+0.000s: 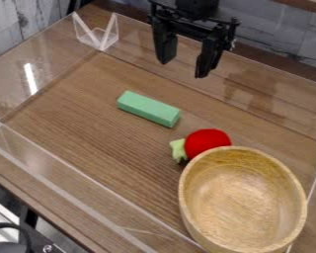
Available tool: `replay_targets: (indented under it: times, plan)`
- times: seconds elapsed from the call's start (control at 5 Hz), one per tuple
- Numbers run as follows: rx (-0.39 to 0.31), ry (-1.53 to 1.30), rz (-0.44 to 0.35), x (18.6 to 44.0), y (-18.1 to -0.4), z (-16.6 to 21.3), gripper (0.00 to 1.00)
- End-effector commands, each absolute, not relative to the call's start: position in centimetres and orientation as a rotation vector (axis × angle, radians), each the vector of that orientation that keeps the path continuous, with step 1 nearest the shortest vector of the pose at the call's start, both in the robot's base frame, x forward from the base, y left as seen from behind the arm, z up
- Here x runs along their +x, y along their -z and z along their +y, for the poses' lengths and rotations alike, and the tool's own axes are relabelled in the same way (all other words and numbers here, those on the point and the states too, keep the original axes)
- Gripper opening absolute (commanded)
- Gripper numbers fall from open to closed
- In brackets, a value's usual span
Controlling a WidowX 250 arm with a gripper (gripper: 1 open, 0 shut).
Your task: Move the red fruit to the left side of the table
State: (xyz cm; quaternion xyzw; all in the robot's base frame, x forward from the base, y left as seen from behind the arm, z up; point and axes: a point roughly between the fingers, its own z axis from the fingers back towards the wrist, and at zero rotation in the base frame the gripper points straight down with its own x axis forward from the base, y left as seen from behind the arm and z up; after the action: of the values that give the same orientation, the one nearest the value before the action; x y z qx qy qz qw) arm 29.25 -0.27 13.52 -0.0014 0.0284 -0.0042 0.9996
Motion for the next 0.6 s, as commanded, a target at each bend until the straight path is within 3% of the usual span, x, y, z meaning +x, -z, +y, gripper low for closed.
replay_targets:
  times: [0.0, 0.2, 0.4]
  plan:
    - [-0.012, 0.151, 0.080, 29.2, -11.4, -0.8, 1.00]
    - [-0.024, 0.360, 0.098, 28.8, -8.9, -1.9, 1.00]
    - [-0.023, 0.523, 0.095, 28.8, -7.7, -4.9, 1.00]
